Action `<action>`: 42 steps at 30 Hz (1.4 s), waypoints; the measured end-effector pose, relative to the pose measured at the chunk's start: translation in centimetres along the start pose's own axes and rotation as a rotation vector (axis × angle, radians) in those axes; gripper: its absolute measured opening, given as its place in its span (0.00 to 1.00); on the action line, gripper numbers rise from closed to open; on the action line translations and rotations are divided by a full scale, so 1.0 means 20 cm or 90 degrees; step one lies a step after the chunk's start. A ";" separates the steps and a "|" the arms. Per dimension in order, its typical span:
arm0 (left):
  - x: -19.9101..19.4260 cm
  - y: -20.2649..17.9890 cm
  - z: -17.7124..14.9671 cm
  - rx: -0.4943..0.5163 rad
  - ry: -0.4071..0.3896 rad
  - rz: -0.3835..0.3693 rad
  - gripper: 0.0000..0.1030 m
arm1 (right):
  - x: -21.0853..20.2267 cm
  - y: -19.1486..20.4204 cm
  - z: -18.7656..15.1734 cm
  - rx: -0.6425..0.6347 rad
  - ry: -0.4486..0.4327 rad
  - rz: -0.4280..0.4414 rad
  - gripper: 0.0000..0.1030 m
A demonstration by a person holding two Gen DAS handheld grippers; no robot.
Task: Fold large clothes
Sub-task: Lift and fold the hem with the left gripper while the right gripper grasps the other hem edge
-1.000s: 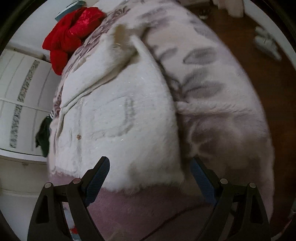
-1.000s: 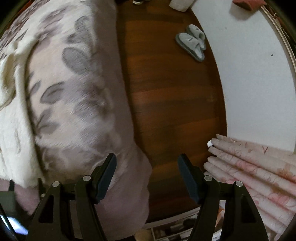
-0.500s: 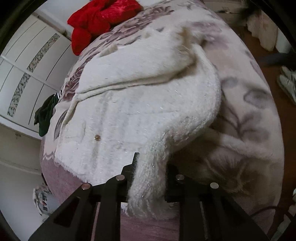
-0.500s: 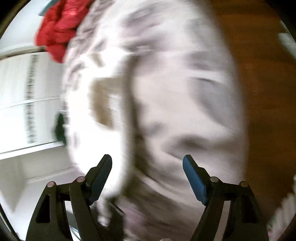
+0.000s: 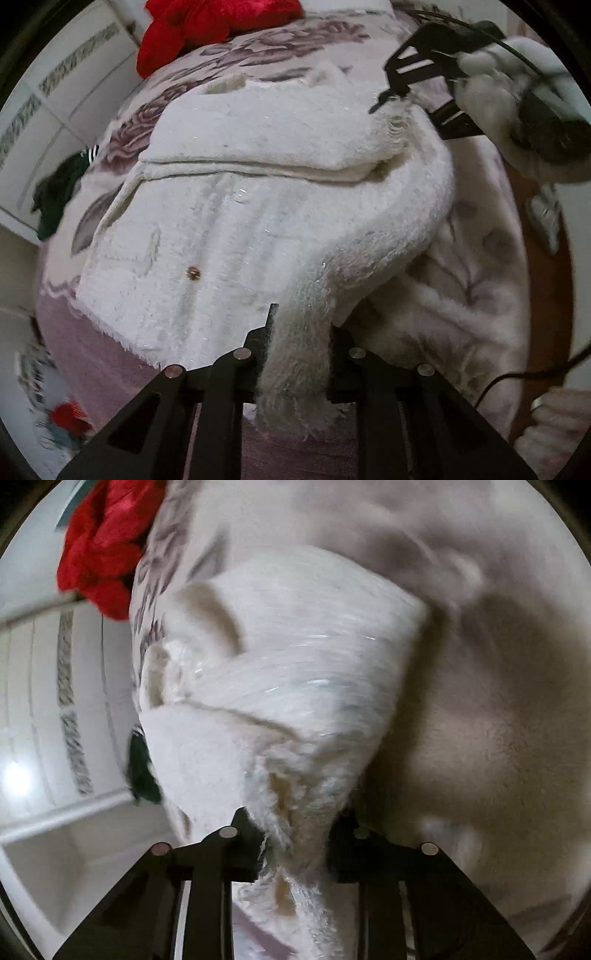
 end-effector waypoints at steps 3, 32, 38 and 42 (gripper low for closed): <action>-0.06 0.18 0.09 -0.036 -0.018 -0.024 0.14 | -0.08 0.27 -0.02 -0.032 -0.021 -0.023 0.21; 0.55 2.09 -0.10 -0.477 0.121 -0.351 0.47 | 0.70 1.43 -0.33 -0.210 0.082 -0.138 0.66; 0.73 2.07 0.02 -0.408 0.119 -0.358 0.53 | 0.56 0.76 -0.78 -0.092 0.131 -0.175 0.71; 0.72 2.01 0.04 -0.372 0.083 -0.316 0.47 | 0.64 0.51 -1.06 0.034 0.161 -0.093 0.70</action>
Point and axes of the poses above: each gripper's, at about its wrist camera, not at the fingertips, and x roughly the way its jaws point, y to its left, z to its top, the point moved 5 cm from there along x, roughly the way its jaws point, and after that the axes turned 7 degrees about -y, right-handed, at the moved point
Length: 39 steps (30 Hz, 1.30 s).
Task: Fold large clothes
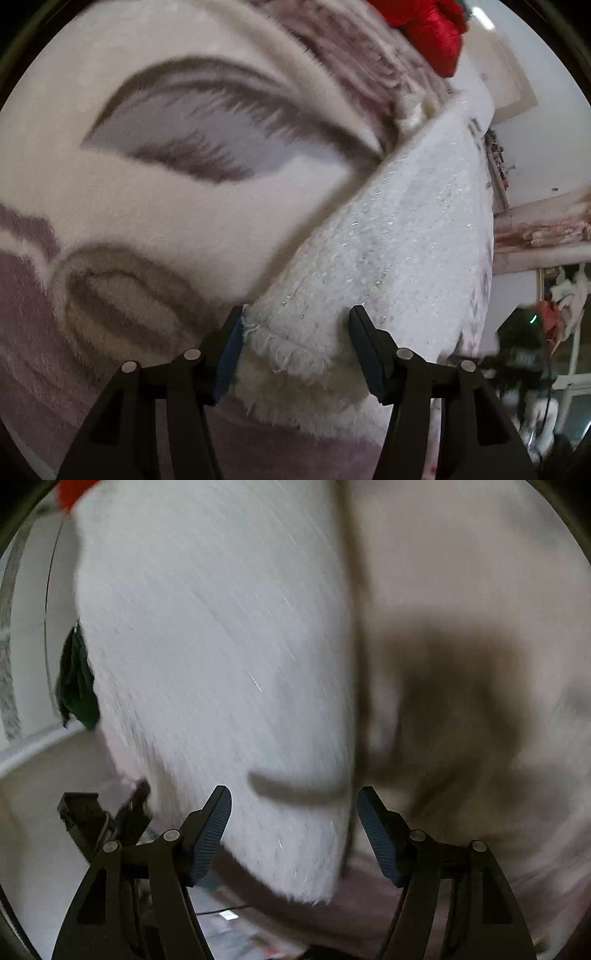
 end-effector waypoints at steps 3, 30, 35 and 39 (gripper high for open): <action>-0.06 -0.01 -0.02 -0.005 -0.029 -0.003 0.21 | -0.03 -0.04 -0.05 0.008 -0.066 -0.012 0.21; 0.05 0.16 -0.12 -0.114 0.037 -0.126 0.58 | -0.23 -0.35 -0.10 -0.012 0.010 0.075 0.53; 0.21 0.11 -0.10 -0.094 0.041 -0.095 0.58 | -0.17 -0.34 -0.07 0.002 -0.013 0.116 0.48; 0.10 0.01 -0.13 -0.035 0.005 -0.094 0.25 | -0.29 -0.29 -0.16 0.003 -0.049 0.128 0.20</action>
Point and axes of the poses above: each gripper's, at about its wrist camera, not at the fingertips, and x roughly the way its jaws point, y to its left, z to its top, the point moved 5 cm from there along x, roughly the way its jaws point, and after that the axes turned 7 degrees about -y, right-handed, at the moved point
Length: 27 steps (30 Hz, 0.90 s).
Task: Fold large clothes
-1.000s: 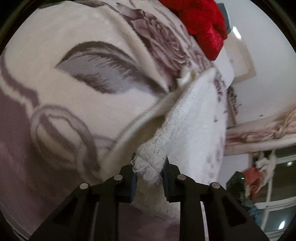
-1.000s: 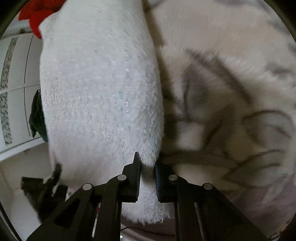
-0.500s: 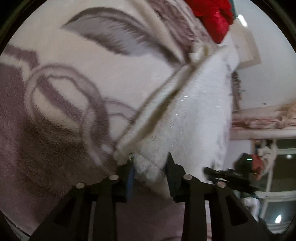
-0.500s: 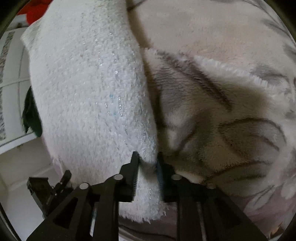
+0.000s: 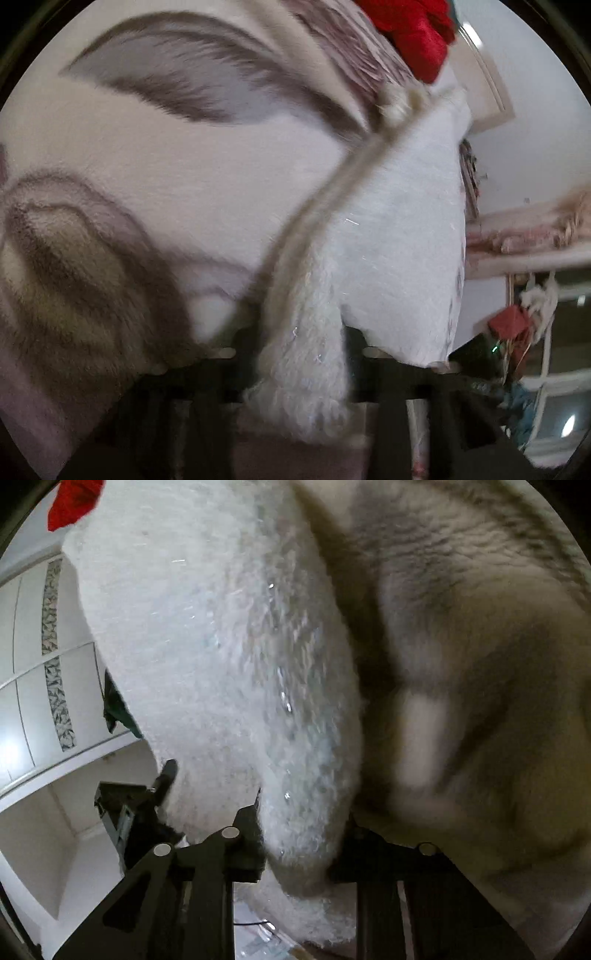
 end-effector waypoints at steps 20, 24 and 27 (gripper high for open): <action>-0.58 -0.13 -0.25 0.016 0.097 0.084 0.39 | -0.58 -0.10 -0.23 0.010 0.048 -0.137 0.50; -0.53 -0.24 0.01 0.072 0.079 0.060 0.61 | -0.75 -0.01 0.05 -0.017 -0.012 -0.163 0.52; -0.39 -0.42 0.24 0.119 0.044 0.031 0.61 | -0.80 0.08 0.32 -0.022 -0.062 -0.135 0.52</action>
Point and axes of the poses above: each gripper's, at about its wrist camera, not at the fingertips, and x roughly the way its jaws point, y to its left, z to its top, the point moved 5 cm from there along x, roughly the way its jaws point, and after that the axes turned 7 degrees about -y, right-handed, at the moved point
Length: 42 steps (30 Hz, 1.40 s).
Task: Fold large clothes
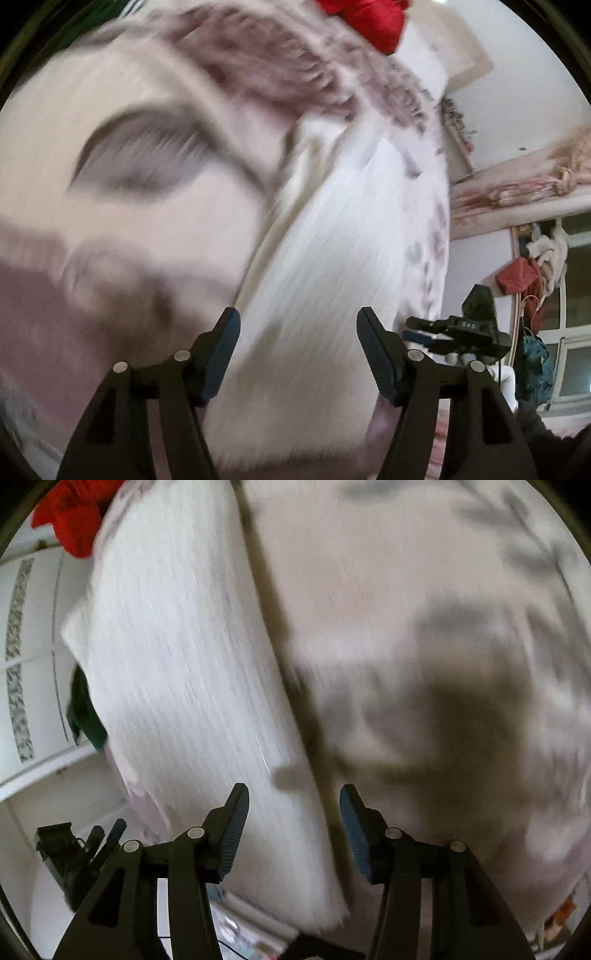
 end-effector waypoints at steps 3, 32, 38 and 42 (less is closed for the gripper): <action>0.26 -0.16 0.29 0.053 -0.015 -0.013 0.61 | 0.00 0.10 0.28 -0.007 -0.045 0.032 0.52; 0.47 0.01 0.48 -0.024 0.024 -0.050 0.35 | 0.08 0.55 0.50 -0.129 -0.051 -0.013 0.46; 0.19 0.17 0.00 0.005 0.073 0.050 0.58 | 0.12 0.06 -0.34 -0.068 0.080 -0.054 0.48; 0.17 0.36 -0.42 -0.059 0.150 0.084 0.56 | 0.26 -0.15 -0.72 0.023 0.127 -0.034 0.48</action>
Point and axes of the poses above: each gripper's, at about its wrist camera, not at the fingertips, and x roughly the way its jaws point, y to its left, z to its top, the point moved 5 cm from there along x, roughly the way its jaws point, and after that the axes turned 7 degrees about -y, right-handed, at the moved point
